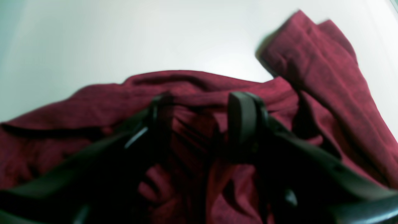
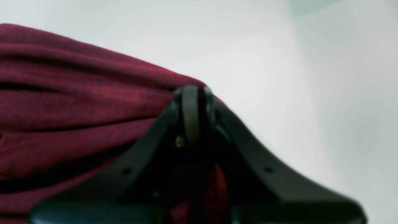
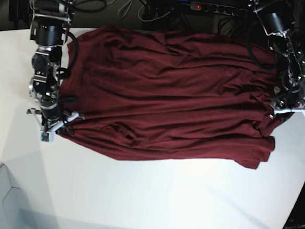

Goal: Layout the t-shirt on the table in an organized manner, then fold the t-shirt properly
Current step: 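Hold the shirt edges with both grippers, squaring the rectangle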

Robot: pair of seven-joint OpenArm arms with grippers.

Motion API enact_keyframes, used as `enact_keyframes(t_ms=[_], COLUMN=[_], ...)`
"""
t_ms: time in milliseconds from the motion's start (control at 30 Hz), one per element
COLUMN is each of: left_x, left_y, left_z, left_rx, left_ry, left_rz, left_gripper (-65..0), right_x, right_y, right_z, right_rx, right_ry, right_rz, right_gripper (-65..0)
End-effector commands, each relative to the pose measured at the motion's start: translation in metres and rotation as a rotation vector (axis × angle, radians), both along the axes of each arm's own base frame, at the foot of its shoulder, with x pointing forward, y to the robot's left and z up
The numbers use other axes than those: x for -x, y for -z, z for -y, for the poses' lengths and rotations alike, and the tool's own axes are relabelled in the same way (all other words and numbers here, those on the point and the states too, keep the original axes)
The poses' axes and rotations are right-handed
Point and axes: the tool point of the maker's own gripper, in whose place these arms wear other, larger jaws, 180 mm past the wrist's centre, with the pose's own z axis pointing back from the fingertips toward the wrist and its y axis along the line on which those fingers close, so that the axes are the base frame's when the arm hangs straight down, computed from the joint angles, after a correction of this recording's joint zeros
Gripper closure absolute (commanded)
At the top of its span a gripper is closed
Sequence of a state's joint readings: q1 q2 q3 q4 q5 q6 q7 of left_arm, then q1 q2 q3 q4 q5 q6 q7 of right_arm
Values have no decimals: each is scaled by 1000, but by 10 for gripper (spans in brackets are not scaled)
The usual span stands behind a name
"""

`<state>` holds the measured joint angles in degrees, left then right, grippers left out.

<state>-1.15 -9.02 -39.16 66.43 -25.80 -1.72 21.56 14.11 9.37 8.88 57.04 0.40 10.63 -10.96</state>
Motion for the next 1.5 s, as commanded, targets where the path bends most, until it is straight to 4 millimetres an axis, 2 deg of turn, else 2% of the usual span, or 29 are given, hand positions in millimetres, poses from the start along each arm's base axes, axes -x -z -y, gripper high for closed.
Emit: enact_keyframes(t_ms=[0,67,233,333,433,500,567,700,767,867,967,1033,1167,1300,1467], left_x=[6,1,-15,-17,-22,-25,-37,-60,-76,-100,-118,-121,-125,-129,-123], left_y=[0,-13,-59,-75,-88,-92,-101,-86,-83,-73,-64,-55,-54,-53,-31], left_z=[-9,-11,-13,-13,-11,-13,-14,-15,-18,-10,-4,0,-8,-3,2], left_rx=[-13,-33,-98,-126,-143,-146,-149,-84,-54,-13,7,21,-12,-76,-62], left_ry=[-24,-19,-6,0,9,4,4,-11,-19,11,45,57,28,48,56], left_rz=[-34,-6,101,133,164,175,200,186,185,156,117,89,118,131,80], left_gripper=[-284,-284,-284,-284,-284,-284,-285,-288,-288,-288,-288,-288,-285,-284,-282], right_x=[-5,-4,-6,-3,6,17,28,55,66,81,86,92,96,95,94], right_y=[-14,-24,-59,-70,-73,-65,-58,-43,-37,-27,-23,-18,-16,-17,-18], right_z=[9,2,-16,-38,-45,-63,-71,-87,-88,-89,-88,-87,-79,-76,-76], right_rx=[26,31,29,8,4,-22,-37,-75,-79,-81,-80,-78,-57,-49,-48], right_ry=[12,-1,-24,-49,-55,-75,-78,-75,-74,-72,-70,-67,-70,-71,-72], right_rz=[37,70,174,213,222,194,161,124,105,73,61,46,37,38,43], right_gripper=[-16,-16,-19,-19,-19,-19,-19,-19,-19,-18,-17,-17,-15,-15,-15])
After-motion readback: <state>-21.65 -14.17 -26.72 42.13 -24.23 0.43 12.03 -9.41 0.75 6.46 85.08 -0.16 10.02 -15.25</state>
